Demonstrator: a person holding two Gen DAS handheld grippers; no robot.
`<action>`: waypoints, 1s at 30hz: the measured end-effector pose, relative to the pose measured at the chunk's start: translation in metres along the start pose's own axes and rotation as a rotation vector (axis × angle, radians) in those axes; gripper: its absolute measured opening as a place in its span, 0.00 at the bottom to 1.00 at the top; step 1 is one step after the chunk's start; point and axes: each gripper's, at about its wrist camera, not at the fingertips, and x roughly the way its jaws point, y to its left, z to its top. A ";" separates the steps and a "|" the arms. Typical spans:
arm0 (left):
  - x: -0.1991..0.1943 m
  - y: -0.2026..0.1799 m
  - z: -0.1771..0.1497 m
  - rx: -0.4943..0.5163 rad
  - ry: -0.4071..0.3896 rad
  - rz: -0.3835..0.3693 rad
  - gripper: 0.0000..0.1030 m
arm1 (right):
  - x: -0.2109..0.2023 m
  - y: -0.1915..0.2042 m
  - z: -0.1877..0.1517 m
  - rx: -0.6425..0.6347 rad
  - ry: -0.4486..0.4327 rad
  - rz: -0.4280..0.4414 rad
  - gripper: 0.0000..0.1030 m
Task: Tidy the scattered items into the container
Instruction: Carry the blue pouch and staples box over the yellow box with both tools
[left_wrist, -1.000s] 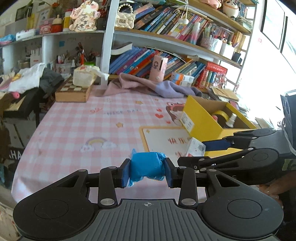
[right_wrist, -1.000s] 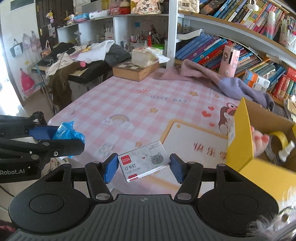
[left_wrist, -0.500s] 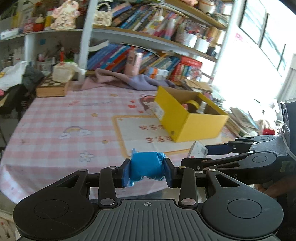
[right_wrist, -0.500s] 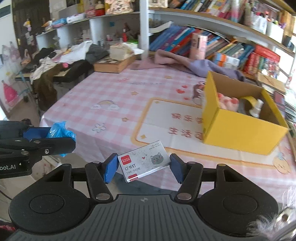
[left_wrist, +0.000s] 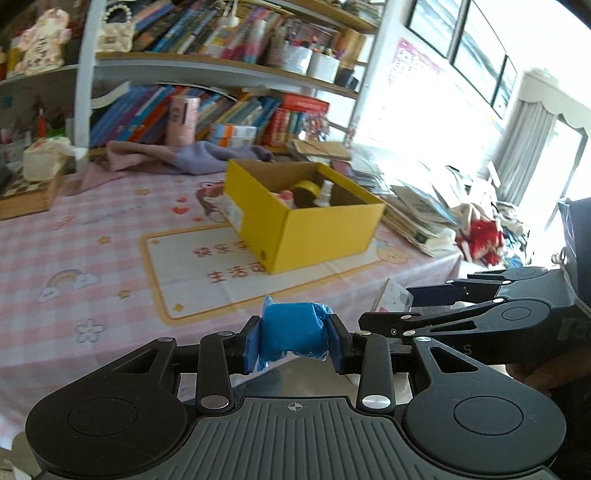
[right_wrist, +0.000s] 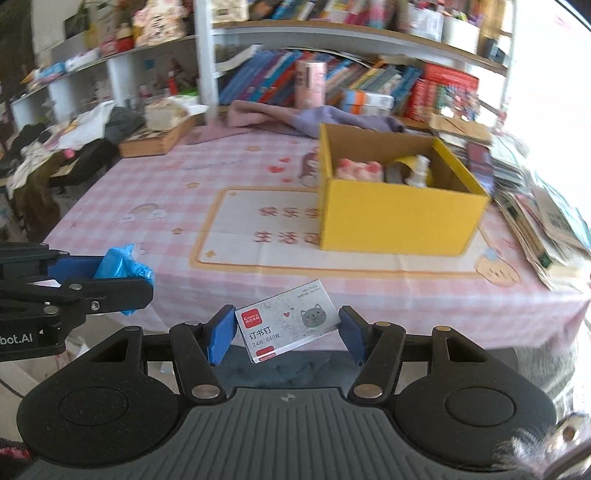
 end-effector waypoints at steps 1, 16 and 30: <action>0.002 -0.002 0.000 0.003 0.005 -0.007 0.34 | -0.001 -0.003 -0.002 0.008 0.002 -0.007 0.56; 0.037 -0.047 0.006 0.071 0.058 -0.113 0.34 | -0.019 -0.055 -0.024 0.102 0.024 -0.096 0.56; 0.061 -0.071 0.020 0.104 0.068 -0.166 0.34 | -0.024 -0.083 -0.023 0.133 0.017 -0.137 0.56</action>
